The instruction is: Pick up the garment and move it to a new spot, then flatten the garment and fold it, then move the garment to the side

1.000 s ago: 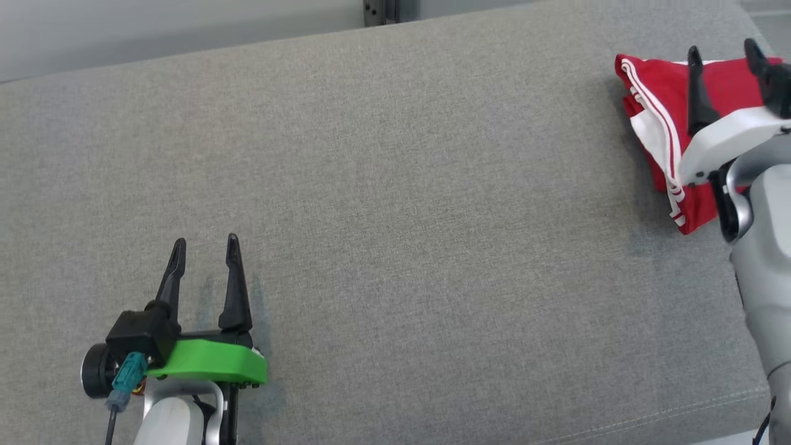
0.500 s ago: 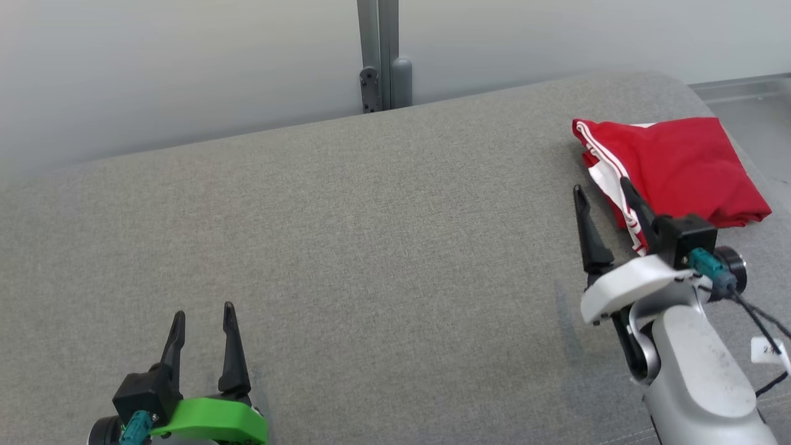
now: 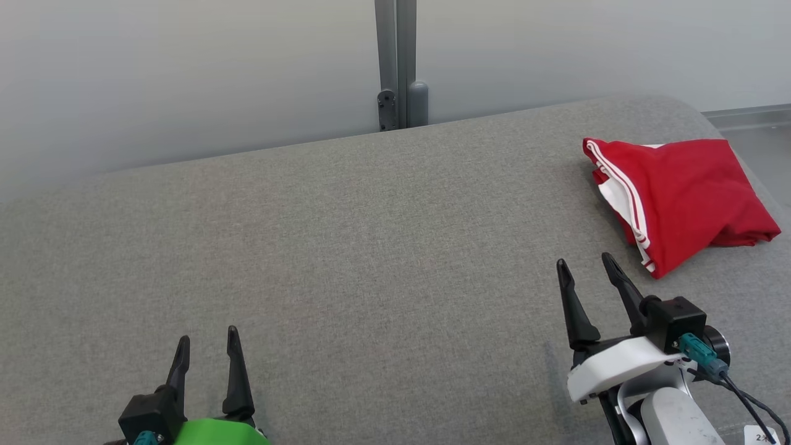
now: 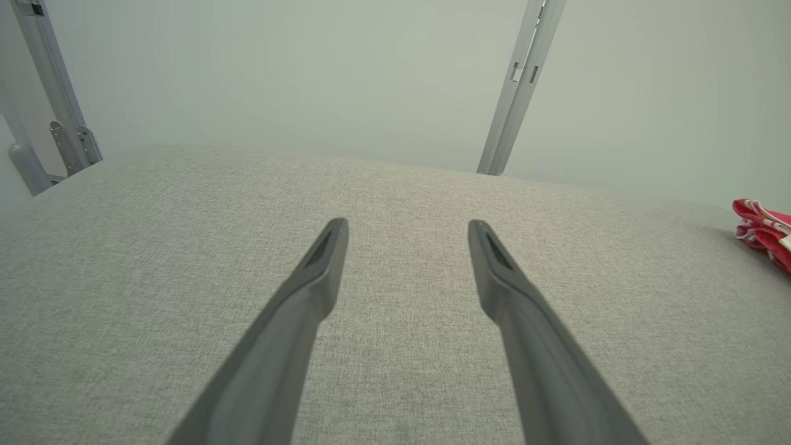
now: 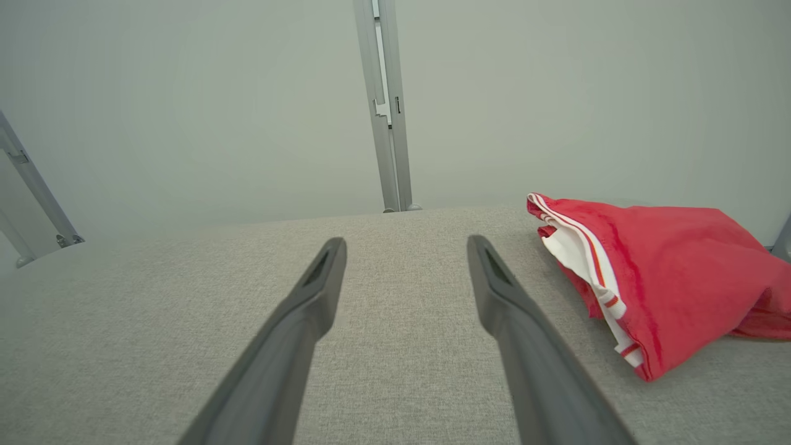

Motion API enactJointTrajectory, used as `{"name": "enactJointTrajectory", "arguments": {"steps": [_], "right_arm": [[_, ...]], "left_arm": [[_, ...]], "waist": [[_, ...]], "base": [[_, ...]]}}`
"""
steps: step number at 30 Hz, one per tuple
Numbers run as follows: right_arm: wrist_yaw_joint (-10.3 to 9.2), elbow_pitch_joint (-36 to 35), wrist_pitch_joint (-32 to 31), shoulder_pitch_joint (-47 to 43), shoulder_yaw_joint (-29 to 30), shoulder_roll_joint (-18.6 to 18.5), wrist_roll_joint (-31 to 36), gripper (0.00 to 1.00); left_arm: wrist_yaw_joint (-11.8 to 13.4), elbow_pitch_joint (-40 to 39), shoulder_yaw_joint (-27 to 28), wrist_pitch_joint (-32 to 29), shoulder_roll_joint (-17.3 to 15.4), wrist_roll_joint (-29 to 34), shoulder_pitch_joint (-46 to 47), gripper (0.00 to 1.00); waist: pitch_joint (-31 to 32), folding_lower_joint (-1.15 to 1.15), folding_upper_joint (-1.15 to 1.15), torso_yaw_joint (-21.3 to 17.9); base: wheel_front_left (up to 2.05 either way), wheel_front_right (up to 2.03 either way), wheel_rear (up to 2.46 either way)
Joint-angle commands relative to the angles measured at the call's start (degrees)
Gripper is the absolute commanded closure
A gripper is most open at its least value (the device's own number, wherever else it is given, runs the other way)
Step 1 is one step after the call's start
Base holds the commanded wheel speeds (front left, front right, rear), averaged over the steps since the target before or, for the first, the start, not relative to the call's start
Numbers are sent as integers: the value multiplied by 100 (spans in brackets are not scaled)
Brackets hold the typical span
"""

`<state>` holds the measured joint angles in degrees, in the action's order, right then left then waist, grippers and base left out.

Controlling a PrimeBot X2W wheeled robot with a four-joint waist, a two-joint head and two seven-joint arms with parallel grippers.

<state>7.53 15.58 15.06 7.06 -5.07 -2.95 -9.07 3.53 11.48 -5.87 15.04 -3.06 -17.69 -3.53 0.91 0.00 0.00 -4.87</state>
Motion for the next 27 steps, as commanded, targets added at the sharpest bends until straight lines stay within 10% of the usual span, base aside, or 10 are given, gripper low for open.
{"name": "enactJointTrajectory", "arguments": {"steps": [1, 15, 16, 27], "right_arm": [[-9, -47, 12, -99, 12, 2, -28, 0], [-9, -12, 12, -88, -35, 3, -151, 0], [0, -19, 0, -67, -32, 4, -135, 100], [0, 137, -183, -205, 48, 3, -904, 100]], "left_arm": [[40, 5, -2, 15, -4, 5, -39, 0], [25, -35, -21, 15, 6, 7, -18, 0], [43, -29, -19, 0, 9, 15, 1, 100], [-63, 202, 95, -232, 21, -670, 40, 100]], "waist": [[-5, 0, 0, 20], [-21, 0, 0, 100], [-21, 0, 0, 101], [-25, 0, 0, 125]], "base": [[0, 0, 0], [0, 0, 0], [0, 0, 0], [0, 0, 0]]}}
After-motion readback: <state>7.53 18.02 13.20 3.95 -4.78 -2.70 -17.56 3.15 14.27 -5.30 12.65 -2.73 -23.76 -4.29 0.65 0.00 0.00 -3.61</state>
